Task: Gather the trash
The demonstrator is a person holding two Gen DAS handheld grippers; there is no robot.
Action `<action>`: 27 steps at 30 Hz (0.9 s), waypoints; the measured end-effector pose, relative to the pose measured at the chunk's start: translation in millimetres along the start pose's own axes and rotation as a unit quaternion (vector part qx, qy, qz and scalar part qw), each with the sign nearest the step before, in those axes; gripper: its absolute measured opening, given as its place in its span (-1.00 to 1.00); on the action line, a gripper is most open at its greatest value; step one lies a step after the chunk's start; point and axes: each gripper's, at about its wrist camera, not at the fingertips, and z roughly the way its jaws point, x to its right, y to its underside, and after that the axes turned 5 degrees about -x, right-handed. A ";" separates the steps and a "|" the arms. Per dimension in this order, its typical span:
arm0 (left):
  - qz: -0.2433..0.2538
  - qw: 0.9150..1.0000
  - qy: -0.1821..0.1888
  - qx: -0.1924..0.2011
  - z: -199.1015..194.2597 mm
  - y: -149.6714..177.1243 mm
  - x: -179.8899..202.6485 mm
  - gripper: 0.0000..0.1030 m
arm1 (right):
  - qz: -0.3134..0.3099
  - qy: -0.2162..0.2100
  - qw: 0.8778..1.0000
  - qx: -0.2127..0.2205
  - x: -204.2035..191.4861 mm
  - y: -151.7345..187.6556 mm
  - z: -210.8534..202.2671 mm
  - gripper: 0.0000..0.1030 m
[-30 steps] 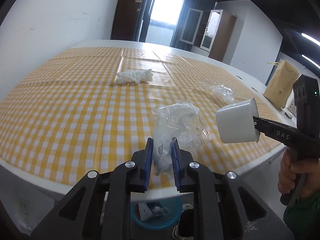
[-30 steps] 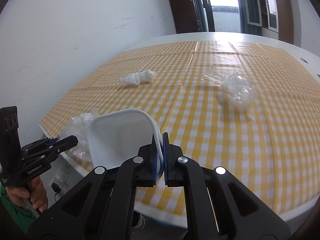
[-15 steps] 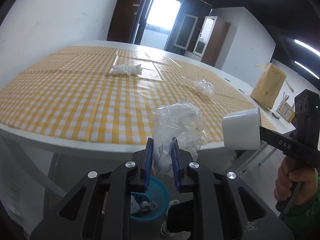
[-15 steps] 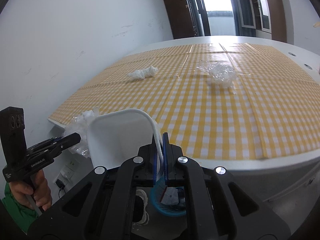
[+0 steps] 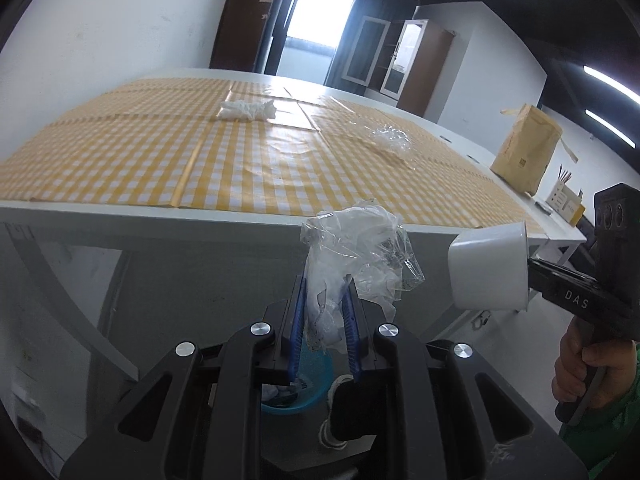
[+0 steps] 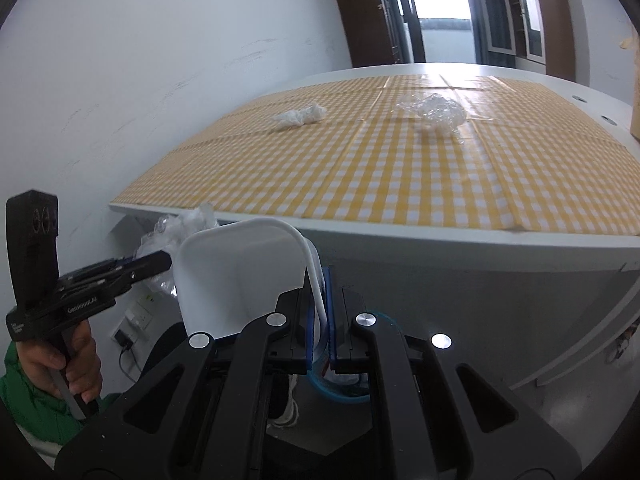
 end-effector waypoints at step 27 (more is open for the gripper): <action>0.012 0.993 -0.036 -0.108 71.5 61.5 -13.5 -0.66 | 0.031 0.018 0.988 -0.147 26.5 100.4 108.7 -0.92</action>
